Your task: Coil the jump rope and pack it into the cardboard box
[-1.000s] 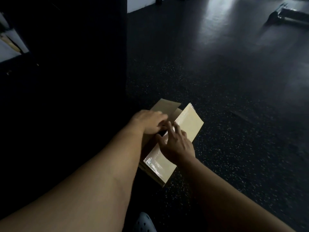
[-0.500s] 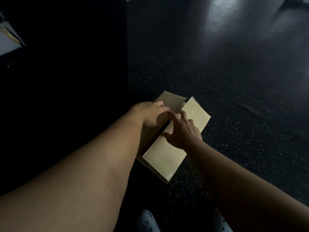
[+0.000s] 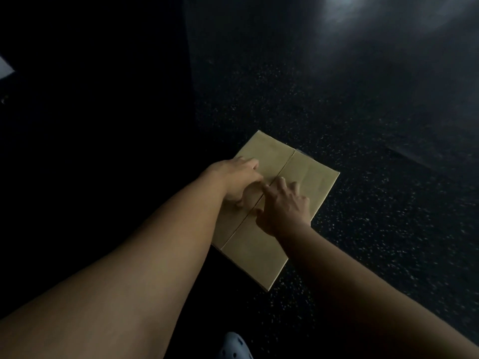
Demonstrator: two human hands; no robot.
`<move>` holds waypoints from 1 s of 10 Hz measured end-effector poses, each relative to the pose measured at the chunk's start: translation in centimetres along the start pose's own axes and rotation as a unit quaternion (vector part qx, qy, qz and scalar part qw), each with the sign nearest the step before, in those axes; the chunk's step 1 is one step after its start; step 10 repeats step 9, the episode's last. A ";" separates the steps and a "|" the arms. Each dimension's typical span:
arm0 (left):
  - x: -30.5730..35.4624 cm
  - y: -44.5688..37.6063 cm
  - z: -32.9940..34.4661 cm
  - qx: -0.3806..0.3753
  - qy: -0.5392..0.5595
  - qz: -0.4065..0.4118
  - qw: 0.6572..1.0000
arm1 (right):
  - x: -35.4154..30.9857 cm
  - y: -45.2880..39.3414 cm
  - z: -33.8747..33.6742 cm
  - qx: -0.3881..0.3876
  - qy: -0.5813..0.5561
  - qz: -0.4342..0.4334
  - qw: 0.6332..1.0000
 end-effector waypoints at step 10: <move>2.0 4.4 -3.5 0.132 0.028 -0.017 0.991 | 2.0 1.1 -6.6 0.125 -0.059 -0.040 0.989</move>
Point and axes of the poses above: each hand's wrist, its own y-axis away from the middle knuckle, its own z-axis out of the palm, x = y × z, the point moved 2 cm from there along -y, towards the middle knuckle, and after that the axes turned 8 degrees about y, right-handed, at the moved point
